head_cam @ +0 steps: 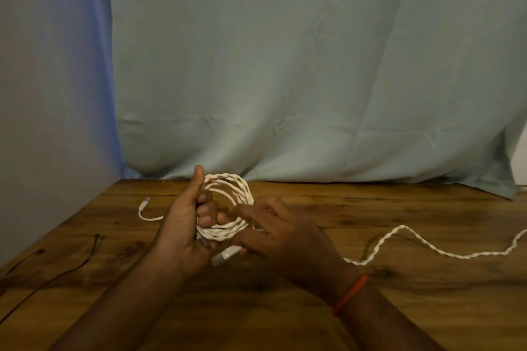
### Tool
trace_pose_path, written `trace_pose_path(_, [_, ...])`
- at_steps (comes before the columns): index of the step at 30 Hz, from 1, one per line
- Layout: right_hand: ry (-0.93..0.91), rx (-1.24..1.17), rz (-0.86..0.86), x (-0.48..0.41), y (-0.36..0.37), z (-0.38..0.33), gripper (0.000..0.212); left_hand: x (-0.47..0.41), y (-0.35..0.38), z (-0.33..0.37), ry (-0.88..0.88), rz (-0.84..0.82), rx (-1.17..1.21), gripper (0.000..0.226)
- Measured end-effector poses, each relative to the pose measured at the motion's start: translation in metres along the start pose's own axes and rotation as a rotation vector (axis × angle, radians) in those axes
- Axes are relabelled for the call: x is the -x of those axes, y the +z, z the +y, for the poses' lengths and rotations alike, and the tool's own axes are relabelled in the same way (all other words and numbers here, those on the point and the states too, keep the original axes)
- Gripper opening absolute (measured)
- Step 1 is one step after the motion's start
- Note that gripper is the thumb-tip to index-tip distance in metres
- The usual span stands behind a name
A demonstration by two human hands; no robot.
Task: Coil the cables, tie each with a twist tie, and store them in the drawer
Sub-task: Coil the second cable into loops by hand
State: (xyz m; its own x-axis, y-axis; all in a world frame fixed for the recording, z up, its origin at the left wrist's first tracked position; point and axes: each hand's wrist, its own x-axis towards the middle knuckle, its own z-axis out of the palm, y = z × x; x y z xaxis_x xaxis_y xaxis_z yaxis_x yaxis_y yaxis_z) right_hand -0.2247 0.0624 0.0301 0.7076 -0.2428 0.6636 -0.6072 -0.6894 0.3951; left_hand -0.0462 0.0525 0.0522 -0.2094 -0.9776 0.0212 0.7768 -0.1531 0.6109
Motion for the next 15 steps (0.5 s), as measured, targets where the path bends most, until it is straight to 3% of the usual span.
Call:
trace_pose_path(4, [-0.012, -0.026, -0.020, 0.003, -0.001, 0.004, 0.012, 0.010, 0.013, -0.007, -0.025, -0.114, 0.003, 0.051])
trace_pose_path(7, [0.019, -0.088, 0.017, 0.007, 0.003, 0.005, 0.008, 0.010, 0.014, -0.012, 0.049, -0.069, -0.055, 0.049])
trace_pose_path(12, [0.078, -0.164, 0.043, 0.010, 0.013, 0.005, 0.021, 0.007, 0.011, -0.023, 0.209, 0.022, -0.211, 0.027])
trace_pose_path(15, [0.115, -0.211, 0.063, 0.011, 0.016, 0.005, 0.021, 0.007, 0.013, -0.028, 0.273, 0.022, -0.192, 0.033])
